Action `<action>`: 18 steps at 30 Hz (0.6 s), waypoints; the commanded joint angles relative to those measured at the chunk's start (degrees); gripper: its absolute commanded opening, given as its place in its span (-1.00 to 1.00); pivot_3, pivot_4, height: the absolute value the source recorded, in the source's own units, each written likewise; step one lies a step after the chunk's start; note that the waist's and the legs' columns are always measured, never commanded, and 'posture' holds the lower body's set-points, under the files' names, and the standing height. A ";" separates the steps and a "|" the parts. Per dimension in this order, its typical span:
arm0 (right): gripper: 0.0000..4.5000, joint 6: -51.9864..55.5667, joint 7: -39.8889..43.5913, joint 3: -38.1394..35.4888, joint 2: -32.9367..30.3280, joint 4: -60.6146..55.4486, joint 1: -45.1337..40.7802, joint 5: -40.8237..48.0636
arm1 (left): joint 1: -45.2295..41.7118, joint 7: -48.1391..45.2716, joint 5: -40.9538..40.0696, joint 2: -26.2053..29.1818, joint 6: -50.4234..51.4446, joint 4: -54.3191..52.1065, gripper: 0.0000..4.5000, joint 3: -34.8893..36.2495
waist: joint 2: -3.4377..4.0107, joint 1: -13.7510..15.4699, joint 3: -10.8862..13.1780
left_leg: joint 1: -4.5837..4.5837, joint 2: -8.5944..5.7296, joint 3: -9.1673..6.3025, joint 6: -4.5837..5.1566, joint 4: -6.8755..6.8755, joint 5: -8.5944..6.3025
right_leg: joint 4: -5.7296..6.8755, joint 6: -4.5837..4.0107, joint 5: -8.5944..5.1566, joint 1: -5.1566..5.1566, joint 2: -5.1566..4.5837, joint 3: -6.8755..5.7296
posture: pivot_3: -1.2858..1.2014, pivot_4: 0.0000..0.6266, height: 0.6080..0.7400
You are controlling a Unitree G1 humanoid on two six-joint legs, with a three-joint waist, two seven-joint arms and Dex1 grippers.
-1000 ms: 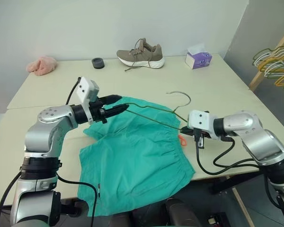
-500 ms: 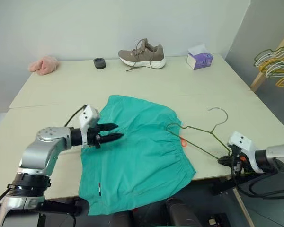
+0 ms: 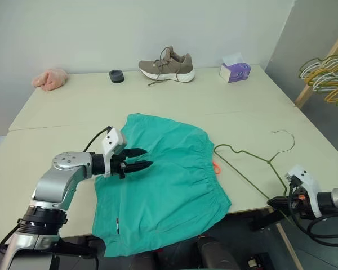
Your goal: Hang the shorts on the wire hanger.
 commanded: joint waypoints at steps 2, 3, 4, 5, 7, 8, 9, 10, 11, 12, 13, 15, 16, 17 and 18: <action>-1.00 1.43 -0.79 2.58 0.40 -1.63 -4.55 2.69 | -0.47 0.39 0.23 0.71 -0.22 -2.58 0.13 0.49 | 0.01 -0.06 0.00 | 0.03 0.00 0.00 0.00 -0.01 0.00 | 0.00 0.00 0.00 0.00 0.01 0.01 | -0.14 -0.63 1.00; -1.00 1.65 -0.76 3.41 0.40 -1.70 -5.38 3.10 | -0.47 0.46 0.29 0.80 -0.22 -2.69 0.13 0.53 | 0.01 -0.04 0.01 | 0.02 0.01 -0.01 0.00 -0.02 0.00 | 0.01 0.00 0.00 0.00 0.01 0.00 | -0.14 -0.63 1.00; -1.00 1.70 -0.70 4.14 0.33 -1.72 -6.04 3.44 | -0.46 0.56 0.32 0.84 -0.20 -2.82 0.13 0.60 | 0.01 0.00 0.00 | 0.01 0.01 -0.02 0.00 -0.02 0.00 | 0.00 0.00 0.00 -0.01 0.02 -0.01 | -0.14 -0.63 1.00; -1.00 1.47 -0.37 4.74 0.13 -1.90 -6.62 3.76 | -0.45 0.76 0.25 0.85 -0.05 -3.07 0.13 0.79 | 0.01 0.09 0.00 | 0.00 0.02 -0.02 0.00 -0.02 0.00 | -0.01 0.00 0.00 -0.01 0.02 -0.02 | -0.13 -0.63 1.00; -1.00 1.45 0.16 5.12 -0.09 -2.18 -7.59 4.66 | -0.42 1.16 0.18 0.90 0.05 -3.50 0.13 1.11 | 0.01 0.23 0.00 | -0.02 0.01 -0.03 0.00 -0.02 0.00 | -0.03 0.00 -0.01 -0.01 0.02 -0.02 | -0.13 -0.64 1.00; -1.00 1.51 0.50 5.16 -0.45 -2.55 -8.22 5.25 | -0.44 1.54 0.06 0.90 0.15 -3.62 0.13 1.48 | 0.00 0.29 0.01 | -0.04 0.01 -0.03 0.00 -0.02 0.00 | -0.03 0.01 -0.01 -0.01 0.02 -0.03 | -0.13 -0.64 1.00; -1.00 1.87 0.71 5.11 -0.73 -2.81 -8.87 6.03 | -0.49 1.94 -0.05 0.89 0.26 -3.66 0.13 1.86 | 0.00 0.32 0.01 | -0.05 0.01 -0.03 0.00 -0.02 0.00 | -0.04 0.01 -0.01 -0.02 0.02 -0.03 | -0.13 -0.64 1.00; -1.00 2.20 0.80 5.27 -0.95 -2.94 -9.47 6.59 | -0.57 2.34 -0.09 0.90 0.29 -3.59 0.13 2.27 | 0.00 0.33 0.01 | -0.05 0.01 -0.03 0.00 -0.02 0.00 | -0.04 0.01 -0.01 -0.02 0.02 -0.03 | -0.12 -0.64 1.00; -1.00 2.37 0.82 5.66 -1.11 -2.98 -9.92 6.83 | -0.64 2.64 -0.06 0.95 0.30 -3.47 0.13 2.57 | 0.00 0.31 0.01 | -0.05 0.00 -0.02 0.00 -0.02 0.00 | -0.04 0.01 -0.01 -0.02 0.01 -0.02 | -0.12 -0.64 1.00; -1.00 3.05 0.58 6.40 -0.84 -2.64 -10.52 7.15 | -0.73 2.86 0.08 1.03 0.12 -3.28 0.13 2.73 | -0.01 0.29 0.01 | -0.04 0.00 -0.01 0.00 -0.01 0.00 | -0.03 0.01 0.00 -0.02 0.00 -0.01 | -0.12 -0.65 1.00; -1.00 3.42 0.33 7.37 -0.61 -2.27 -10.99 7.24 | -0.79 3.01 0.19 1.10 -0.04 -3.13 0.13 2.84 | -0.02 0.29 0.01 | -0.03 0.00 -0.02 0.00 -0.01 0.00 | -0.03 0.01 0.00 -0.01 0.00 -0.02 | -0.12 -0.65 1.00; -1.00 4.35 -0.91 9.53 0.47 -0.60 -12.31 6.92 | -0.94 3.20 0.36 1.12 -0.26 -2.88 0.13 2.93 | -0.02 0.28 0.01 | -0.02 0.02 -0.03 0.00 -0.02 0.00 | -0.01 0.00 0.00 -0.02 0.01 -0.03 | -0.12 -0.66 1.00; -1.00 5.24 -1.57 10.57 1.36 0.76 -13.37 6.88 | -1.02 3.29 0.45 1.12 -0.35 -2.79 0.13 2.90 | -0.03 0.28 0.01 | -0.01 0.03 -0.04 0.00 -0.02 0.00 | -0.01 0.00 0.00 -0.01 0.01 -0.04 | -0.11 -0.66 1.00; -1.00 6.02 -2.25 11.79 2.07 2.25 -14.55 6.49 | -1.08 3.34 0.64 1.20 -0.59 -2.75 0.13 2.80 | -0.02 0.24 0.01 | -0.02 0.04 -0.04 0.00 -0.02 0.00 | -0.01 0.00 0.00 -0.02 0.01 -0.05 | -0.11 -0.66 1.00; -1.00 6.64 -2.53 12.79 2.58 3.45 -15.63 6.41 | -1.15 3.36 0.77 1.28 -0.79 -2.68 0.13 2.71 | -0.02 0.25 0.01 | -0.02 0.04 -0.04 0.00 -0.02 0.00 | -0.01 0.00 0.00 -0.02 0.01 -0.03 | -0.11 -0.67 1.00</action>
